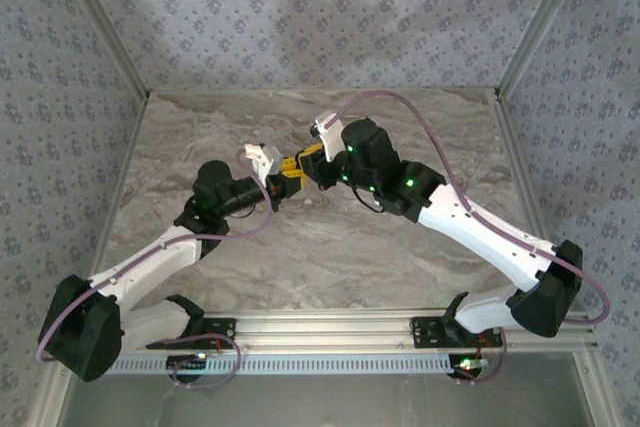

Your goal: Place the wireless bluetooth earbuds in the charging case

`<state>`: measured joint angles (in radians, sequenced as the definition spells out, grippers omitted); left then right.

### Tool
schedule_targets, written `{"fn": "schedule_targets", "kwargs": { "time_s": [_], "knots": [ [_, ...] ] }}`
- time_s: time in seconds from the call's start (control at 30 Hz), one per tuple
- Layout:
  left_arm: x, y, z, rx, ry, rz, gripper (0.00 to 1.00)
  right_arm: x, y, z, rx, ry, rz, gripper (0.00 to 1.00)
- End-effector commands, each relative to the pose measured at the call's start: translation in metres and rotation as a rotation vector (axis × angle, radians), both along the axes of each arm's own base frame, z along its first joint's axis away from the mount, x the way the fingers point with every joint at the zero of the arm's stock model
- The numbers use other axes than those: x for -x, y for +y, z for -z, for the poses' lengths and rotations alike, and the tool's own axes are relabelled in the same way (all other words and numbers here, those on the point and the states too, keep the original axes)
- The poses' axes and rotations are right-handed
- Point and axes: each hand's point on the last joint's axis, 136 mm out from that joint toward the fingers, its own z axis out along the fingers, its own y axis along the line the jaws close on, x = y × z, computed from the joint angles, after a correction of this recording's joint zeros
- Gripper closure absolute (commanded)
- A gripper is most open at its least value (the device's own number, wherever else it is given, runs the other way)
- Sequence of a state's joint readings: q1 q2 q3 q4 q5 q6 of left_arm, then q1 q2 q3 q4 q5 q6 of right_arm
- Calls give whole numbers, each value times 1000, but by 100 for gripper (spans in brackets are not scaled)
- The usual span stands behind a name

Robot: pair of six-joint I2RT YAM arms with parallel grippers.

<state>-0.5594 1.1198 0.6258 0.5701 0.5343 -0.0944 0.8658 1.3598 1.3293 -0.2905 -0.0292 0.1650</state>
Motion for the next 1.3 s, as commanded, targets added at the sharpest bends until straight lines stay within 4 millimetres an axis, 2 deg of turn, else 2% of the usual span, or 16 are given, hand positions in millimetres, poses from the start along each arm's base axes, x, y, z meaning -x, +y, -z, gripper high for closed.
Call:
{"fn": "schedule_targets", "kwargs": {
  "time_s": [0.0, 0.33, 0.77, 0.93, 1.03, 1.27],
  "knots": [
    [5, 1, -49, 66, -132, 1, 85, 4, -2, 11, 71, 24, -2, 83],
    [8, 3, -51, 64, -140, 0, 85, 3, -4, 20, 97, 44, 14, 82],
    [10, 2, -53, 66, -146, 2, 85, 9, 6, 25, 46, 92, -47, 80],
    [9, 3, -54, 63, -149, -1, 85, 3, -5, 31, 82, 100, 10, 80],
    [10, 2, -53, 62, -147, 1, 85, -1, -10, 28, 81, 99, 40, 78],
    [9, 2, -50, 53, -140, -3, 85, 1, -4, 16, 35, 95, 14, 69]
  ]
}}
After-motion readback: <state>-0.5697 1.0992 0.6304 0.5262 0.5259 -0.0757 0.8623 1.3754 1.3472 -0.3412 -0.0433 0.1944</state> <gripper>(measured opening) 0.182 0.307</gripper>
